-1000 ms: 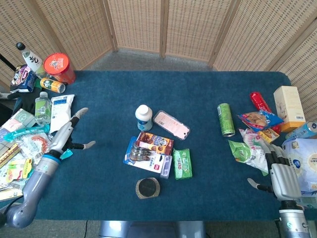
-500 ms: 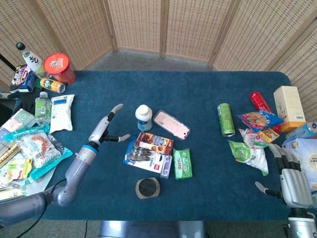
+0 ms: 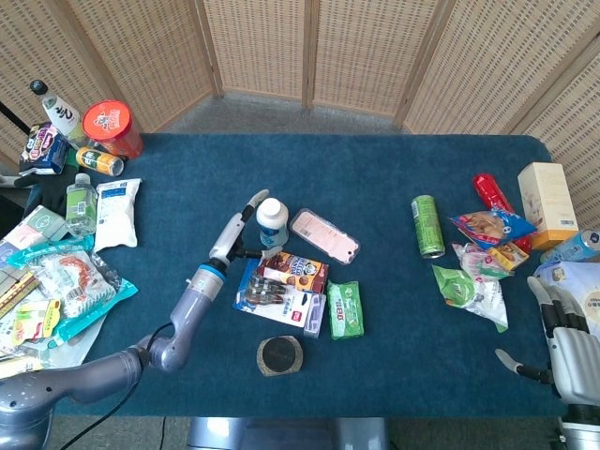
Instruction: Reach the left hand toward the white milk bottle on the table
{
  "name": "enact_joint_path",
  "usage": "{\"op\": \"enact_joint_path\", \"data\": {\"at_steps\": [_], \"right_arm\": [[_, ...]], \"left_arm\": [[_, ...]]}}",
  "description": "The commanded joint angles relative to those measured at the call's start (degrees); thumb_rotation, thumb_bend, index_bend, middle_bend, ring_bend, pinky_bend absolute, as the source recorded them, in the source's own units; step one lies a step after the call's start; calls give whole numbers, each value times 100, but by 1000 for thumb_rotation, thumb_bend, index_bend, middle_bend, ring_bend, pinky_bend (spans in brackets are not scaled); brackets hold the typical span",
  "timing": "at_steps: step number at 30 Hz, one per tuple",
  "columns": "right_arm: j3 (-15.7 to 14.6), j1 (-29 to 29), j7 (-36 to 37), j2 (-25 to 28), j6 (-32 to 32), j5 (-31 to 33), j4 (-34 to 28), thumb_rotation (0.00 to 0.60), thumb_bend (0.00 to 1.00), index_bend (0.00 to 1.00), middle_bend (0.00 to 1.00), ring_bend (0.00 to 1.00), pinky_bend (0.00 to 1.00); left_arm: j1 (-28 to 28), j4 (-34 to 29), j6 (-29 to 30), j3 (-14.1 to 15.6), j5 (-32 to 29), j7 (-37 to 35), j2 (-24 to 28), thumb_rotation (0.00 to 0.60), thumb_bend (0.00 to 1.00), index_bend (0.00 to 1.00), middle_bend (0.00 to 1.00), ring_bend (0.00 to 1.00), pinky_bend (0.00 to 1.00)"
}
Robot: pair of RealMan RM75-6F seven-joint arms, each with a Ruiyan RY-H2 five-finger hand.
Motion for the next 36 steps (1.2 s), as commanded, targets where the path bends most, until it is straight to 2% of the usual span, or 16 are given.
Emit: {"op": "enact_joint_path", "data": {"at_steps": [1, 3, 4, 5, 7, 12, 19, 25, 31, 36], "right_arm": [[-6, -40, 104, 25, 33, -39, -12, 600, 88, 0, 0, 0, 0], [3, -64, 126, 33, 70, -54, -8, 600, 88, 0, 0, 0, 0], [4, -77, 133, 41, 84, -64, -11, 600, 87, 0, 0, 0, 0], [5, -86, 147, 45, 93, -73, -11, 600, 87, 0, 0, 0, 0], [7, -102, 173, 53, 98, -77, -7, 600, 88, 0, 0, 0, 0], [29, -95, 235, 19, 38, -45, 57, 600, 88, 0, 0, 0, 0], [100, 89, 428, -258, -278, -4, 321, 600, 88, 0, 0, 0, 0], [116, 220, 447, -451, -499, -1, 445, 600, 90, 0, 0, 0, 0], [124, 281, 430, -525, -626, 51, 468, 600, 91, 0, 0, 0, 0], [121, 288, 357, -517, -626, 31, 405, 600, 93, 0, 0, 0, 0]], "left_arm": [[-238, 528, 114, -125, 111, -353, -459, 600, 326, 100, 94, 72, 0], [-294, 784, 328, -202, 133, -447, -689, 600, 415, 266, 280, 302, 47], [-317, 940, 512, -284, 109, -489, -852, 600, 454, 346, 364, 406, 111], [-332, 1041, 625, -337, 90, -511, -951, 600, 498, 434, 455, 514, 216], [-344, 1204, 818, -446, 41, -542, -1078, 600, 556, 554, 575, 627, 384], [-55, 778, 1188, -563, 32, -733, -819, 600, 557, 575, 600, 641, 423], [1016, -1543, 2190, -441, 288, -450, 431, 600, 546, 582, 601, 638, 423], [1695, -3240, 2509, -506, 260, -287, 1522, 600, 540, 578, 593, 634, 419], [1984, -3930, 2606, -531, 273, -243, 2064, 600, 531, 578, 592, 631, 414], [2013, -4074, 2630, -497, 355, -240, 2179, 600, 522, 576, 591, 630, 411]]}}
